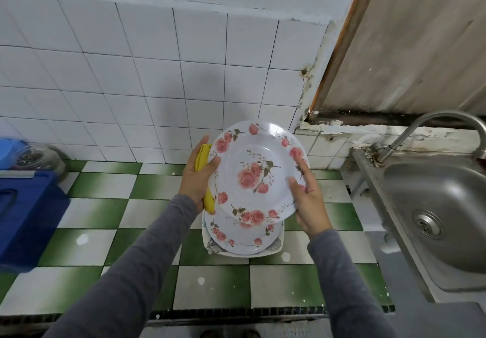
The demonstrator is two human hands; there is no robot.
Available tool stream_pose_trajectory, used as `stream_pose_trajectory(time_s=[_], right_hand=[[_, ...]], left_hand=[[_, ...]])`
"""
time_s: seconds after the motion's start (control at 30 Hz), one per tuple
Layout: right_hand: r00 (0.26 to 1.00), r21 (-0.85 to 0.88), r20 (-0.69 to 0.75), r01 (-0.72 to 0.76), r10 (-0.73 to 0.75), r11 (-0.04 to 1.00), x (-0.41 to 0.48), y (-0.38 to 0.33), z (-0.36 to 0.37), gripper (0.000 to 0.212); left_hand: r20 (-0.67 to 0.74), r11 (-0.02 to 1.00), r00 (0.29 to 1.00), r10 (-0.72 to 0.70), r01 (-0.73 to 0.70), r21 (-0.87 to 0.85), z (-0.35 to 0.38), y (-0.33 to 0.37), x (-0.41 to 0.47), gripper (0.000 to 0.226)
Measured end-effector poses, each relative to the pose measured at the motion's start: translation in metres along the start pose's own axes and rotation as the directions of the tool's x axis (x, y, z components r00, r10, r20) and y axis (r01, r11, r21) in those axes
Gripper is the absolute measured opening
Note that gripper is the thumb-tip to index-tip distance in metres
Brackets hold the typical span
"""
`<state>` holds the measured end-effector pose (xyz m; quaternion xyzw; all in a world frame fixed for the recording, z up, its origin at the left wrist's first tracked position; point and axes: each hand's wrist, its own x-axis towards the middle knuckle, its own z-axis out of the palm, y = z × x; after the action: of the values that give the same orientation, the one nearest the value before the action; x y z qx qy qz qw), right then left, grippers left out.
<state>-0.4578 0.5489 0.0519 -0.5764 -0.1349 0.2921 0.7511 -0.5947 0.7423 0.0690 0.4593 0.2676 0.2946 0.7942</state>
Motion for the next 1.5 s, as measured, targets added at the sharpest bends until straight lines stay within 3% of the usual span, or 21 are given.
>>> stream_pose_trajectory(time_s=[0.17, 0.23, 0.33, 0.47, 0.6, 1.0, 1.3, 1.5], right_hand=[[0.997, 0.057, -0.053, 0.050, -0.047, 0.997, -0.015, -0.007, -0.004, 0.050], [0.994, 0.063, -0.090, 0.073, -0.067, 0.995, -0.022, -0.011, -0.010, 0.050], [0.980, 0.074, -0.169, 0.122, -0.108, 0.990, -0.032, -0.023, -0.025, 0.050], [0.943, 0.018, -0.274, 0.203, -0.191, 0.979, -0.047, -0.038, -0.055, 0.050], [0.894, 0.000, -0.376, 0.262, -0.243, 0.965, -0.070, -0.055, -0.089, 0.049], [0.667, -0.157, -0.651, 0.349, -0.363, 0.924, -0.199, -0.112, -0.256, 0.047], [0.452, -0.280, -0.768, 0.400, -0.453, 0.873, -0.315, -0.152, -0.407, 0.048], [0.372, -0.291, -0.816, 0.397, -0.443, 0.870, -0.344, -0.173, -0.480, 0.047]], left_hand=[[0.040, 0.997, 0.997, -0.059, 0.057, 0.060, 0.006, -0.007, 0.009, 0.044], [0.129, 0.990, 0.982, -0.140, 0.141, 0.004, 0.012, -0.010, 0.011, 0.044], [0.139, 0.975, 0.973, -0.185, 0.199, -0.097, 0.025, -0.012, 0.008, 0.031], [0.140, 0.985, 0.984, -0.112, 0.092, 0.145, 0.050, -0.025, 0.005, 0.035], [0.208, 0.959, 0.976, -0.069, 0.007, 0.283, 0.087, -0.046, -0.004, 0.040], [0.466, 0.917, 0.880, -0.092, -0.107, 0.384, 0.271, -0.144, -0.099, 0.045], [0.591, 0.938, 0.782, -0.198, -0.024, 0.345, 0.440, -0.231, -0.218, 0.044], [0.629, 0.936, 0.745, -0.222, -0.017, 0.351, 0.528, -0.273, -0.256, 0.044]])
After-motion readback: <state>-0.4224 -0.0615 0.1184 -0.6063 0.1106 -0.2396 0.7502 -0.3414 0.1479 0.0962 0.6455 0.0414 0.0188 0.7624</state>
